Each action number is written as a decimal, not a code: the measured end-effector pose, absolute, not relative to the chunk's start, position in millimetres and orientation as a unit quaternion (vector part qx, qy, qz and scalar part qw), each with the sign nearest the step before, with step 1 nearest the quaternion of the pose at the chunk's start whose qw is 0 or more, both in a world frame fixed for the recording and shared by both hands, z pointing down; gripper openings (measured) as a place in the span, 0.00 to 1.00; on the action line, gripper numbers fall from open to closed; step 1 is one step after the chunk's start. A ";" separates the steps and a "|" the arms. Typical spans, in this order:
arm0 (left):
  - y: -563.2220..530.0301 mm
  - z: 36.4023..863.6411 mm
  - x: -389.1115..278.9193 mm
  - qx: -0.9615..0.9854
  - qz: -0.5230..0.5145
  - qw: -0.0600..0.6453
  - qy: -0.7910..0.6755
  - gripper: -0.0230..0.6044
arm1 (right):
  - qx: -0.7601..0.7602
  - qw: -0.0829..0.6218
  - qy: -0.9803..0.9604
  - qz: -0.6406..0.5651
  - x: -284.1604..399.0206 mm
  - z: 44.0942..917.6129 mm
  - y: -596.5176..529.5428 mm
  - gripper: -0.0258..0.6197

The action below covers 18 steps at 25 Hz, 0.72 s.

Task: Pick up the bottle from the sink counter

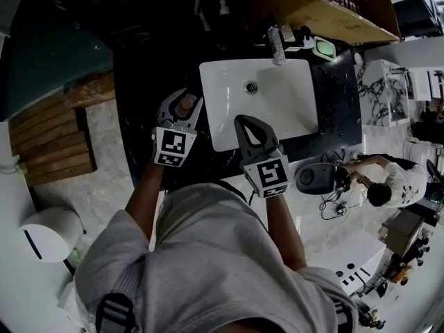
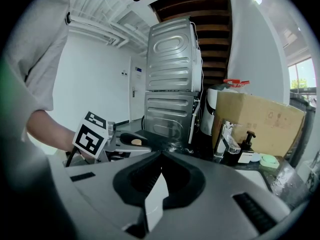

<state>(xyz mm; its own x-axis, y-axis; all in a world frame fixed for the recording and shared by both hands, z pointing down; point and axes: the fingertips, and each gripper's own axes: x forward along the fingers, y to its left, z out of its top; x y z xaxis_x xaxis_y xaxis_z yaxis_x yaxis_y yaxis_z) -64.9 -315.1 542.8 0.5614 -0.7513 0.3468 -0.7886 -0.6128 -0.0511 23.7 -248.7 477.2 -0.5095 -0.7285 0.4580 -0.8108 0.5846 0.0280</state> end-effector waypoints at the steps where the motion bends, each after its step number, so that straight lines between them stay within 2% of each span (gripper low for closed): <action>1: -315.0 542.8 -64.7 0.882 0.172 0.050 -0.436 0.25 | 0.447 0.216 -0.863 0.096 23.7 477.1 -249.7 0.05; 18: -307.1 543.2 -58.0 0.897 0.195 0.020 -0.397 0.22 | 0.457 0.222 -0.856 0.101 10.2 483.9 -253.4 0.05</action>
